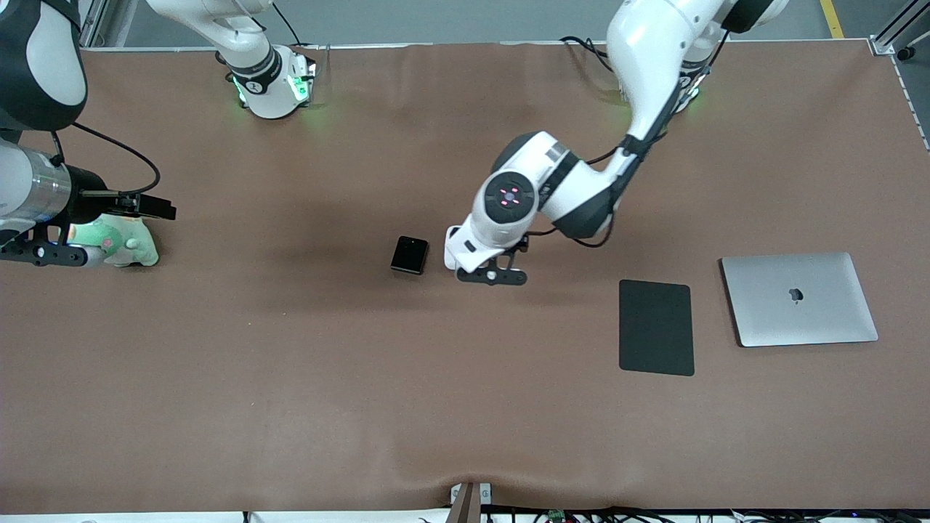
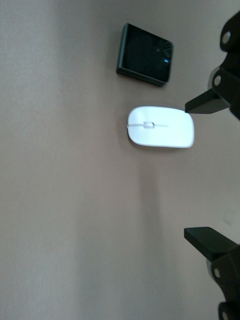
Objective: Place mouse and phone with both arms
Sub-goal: 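Grasp the white mouse with the left gripper while the right gripper reaches out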
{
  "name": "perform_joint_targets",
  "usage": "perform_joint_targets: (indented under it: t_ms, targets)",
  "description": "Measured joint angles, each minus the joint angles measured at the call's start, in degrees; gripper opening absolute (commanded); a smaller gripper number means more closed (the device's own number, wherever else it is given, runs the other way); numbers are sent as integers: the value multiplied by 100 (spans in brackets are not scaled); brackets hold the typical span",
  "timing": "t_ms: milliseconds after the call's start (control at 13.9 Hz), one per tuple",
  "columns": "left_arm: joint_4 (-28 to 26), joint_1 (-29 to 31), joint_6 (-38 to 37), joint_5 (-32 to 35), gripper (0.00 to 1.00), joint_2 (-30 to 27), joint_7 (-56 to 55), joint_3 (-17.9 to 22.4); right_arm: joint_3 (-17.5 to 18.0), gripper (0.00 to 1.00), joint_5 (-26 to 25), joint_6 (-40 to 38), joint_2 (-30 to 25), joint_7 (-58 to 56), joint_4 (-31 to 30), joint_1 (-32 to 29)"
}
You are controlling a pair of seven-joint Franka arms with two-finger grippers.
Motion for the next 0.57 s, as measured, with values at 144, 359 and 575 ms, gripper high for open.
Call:
perform_joint_targets:
  t_ms: [144, 359, 575]
  targets:
    - [7, -297, 248, 246, 100, 213, -365, 6, 1, 100, 2, 183, 2, 94, -154, 53]
    - [13, -523, 455, 512, 100, 461, -659, 13, 6, 100, 4, 353, 1, 440, -336, 195]
    - [16, -571, 654, 580, 100, 638, -738, 19, 16, 100, 4, 499, 0, 763, -490, 362]
